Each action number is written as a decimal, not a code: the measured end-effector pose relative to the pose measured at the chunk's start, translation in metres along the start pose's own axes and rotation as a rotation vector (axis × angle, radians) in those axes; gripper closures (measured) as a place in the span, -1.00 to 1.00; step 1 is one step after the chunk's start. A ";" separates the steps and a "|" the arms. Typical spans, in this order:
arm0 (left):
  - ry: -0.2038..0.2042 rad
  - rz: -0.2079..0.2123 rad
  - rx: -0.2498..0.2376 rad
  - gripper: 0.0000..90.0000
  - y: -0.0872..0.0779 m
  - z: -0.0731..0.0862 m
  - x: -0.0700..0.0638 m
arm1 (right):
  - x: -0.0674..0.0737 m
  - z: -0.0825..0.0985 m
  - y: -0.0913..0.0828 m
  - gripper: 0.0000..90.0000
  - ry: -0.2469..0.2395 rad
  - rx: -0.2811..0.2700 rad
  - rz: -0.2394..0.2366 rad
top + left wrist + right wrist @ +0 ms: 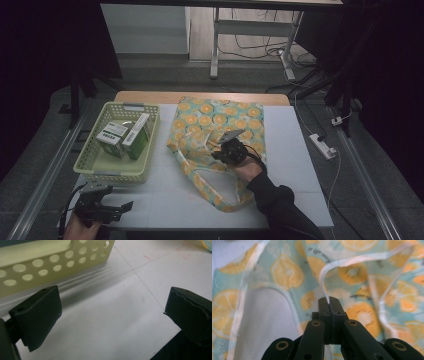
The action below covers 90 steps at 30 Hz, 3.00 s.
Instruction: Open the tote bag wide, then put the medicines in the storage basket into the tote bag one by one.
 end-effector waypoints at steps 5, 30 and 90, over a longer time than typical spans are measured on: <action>-0.002 0.003 0.000 -0.97 0.000 0.000 0.000 | -0.004 -0.005 -0.013 0.99 0.016 -0.042 0.006; -0.014 0.013 -0.007 -0.97 -0.001 0.000 0.002 | -0.008 -0.028 -0.055 0.99 0.051 -0.185 0.026; 0.030 0.045 -0.181 -1.00 -0.043 -0.020 0.009 | -0.013 -0.028 -0.064 0.99 0.066 -0.203 0.029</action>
Point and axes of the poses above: each handheld gripper's, and its own axes: y roughly forward along the jaws, z roughly out of its underside, x roughly to its left, the point moved 2 cm from there along y, roughly forward along the jaws, and after that the axes turned 15 degrees about x, right-handed, at the moved point
